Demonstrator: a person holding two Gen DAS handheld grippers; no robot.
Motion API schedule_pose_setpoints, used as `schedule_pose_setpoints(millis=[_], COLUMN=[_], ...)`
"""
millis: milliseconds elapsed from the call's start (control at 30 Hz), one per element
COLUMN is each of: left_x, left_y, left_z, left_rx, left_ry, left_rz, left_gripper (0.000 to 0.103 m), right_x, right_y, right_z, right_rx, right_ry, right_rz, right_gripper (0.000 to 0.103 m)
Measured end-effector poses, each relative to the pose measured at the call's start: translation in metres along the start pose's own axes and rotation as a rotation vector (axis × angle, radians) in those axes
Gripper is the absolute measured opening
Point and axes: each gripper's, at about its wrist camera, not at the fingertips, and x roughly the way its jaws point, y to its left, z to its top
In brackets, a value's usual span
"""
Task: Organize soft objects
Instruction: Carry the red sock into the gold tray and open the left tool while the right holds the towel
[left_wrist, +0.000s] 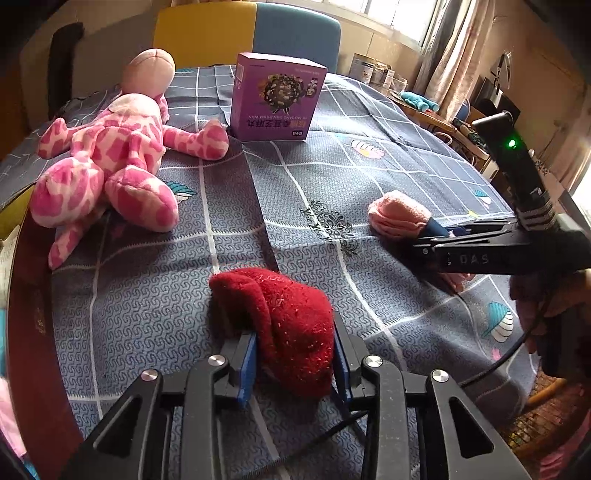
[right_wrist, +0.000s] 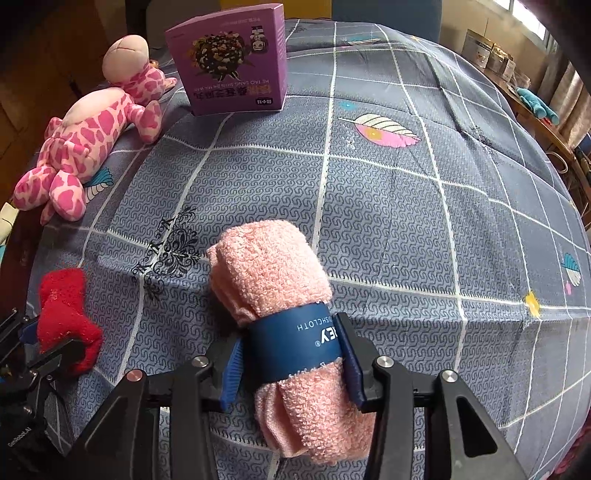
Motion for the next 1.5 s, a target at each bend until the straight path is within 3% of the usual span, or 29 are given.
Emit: schedule_pose_setpoints(millis=[333, 467, 667, 800, 967, 1100, 1267, 1500], left_x=[-0.071, -0.112, -0.168, -0.193, -0.199, -0.189, -0.172, -0.173], left_y=[0.003, 0.023, 0.1, 0.17, 0.234, 0.263, 0.277, 0.276], left_z=[0.009, 0.012, -0.007, -0.041, -0.086, -0.106, -0.116, -0.114], left_rx=[-0.007, -0.043, -0.205, -0.369, -0.537, -0.574, -0.582, -0.577], left_ry=[-0.128, -0.193, -0.235, -0.229, -0.162, -0.11, -0.073, -0.089], left_rz=[-0.03, -0.01, 0.105, 0.24, 0.334, 0.378, 0.389, 0.437], left_gripper=[0.035, 0.035, 0.035, 0.035, 0.036, 0.037, 0.044, 0.057], right_x=[-0.001, -0.003, -0.005, -0.006, -0.006, -0.006, -0.006, -0.006], right_y=[0.009, 0.012, 0.013, 0.013, 0.012, 0.011, 0.011, 0.011], right_z=[-0.005, -0.007, -0.011, -0.011, -0.011, -0.011, -0.011, -0.01], right_rx=[-0.064, -0.088, -0.1, -0.102, -0.102, -0.1, -0.097, -0.098], right_ry=[-0.029, -0.043, -0.048, -0.049, -0.051, -0.053, -0.054, -0.053], right_rz=[-0.042, -0.057, -0.068, -0.07, -0.071, -0.069, -0.071, -0.074], right_gripper=[0.045, 0.045, 0.045, 0.045, 0.045, 0.045, 0.045, 0.045])
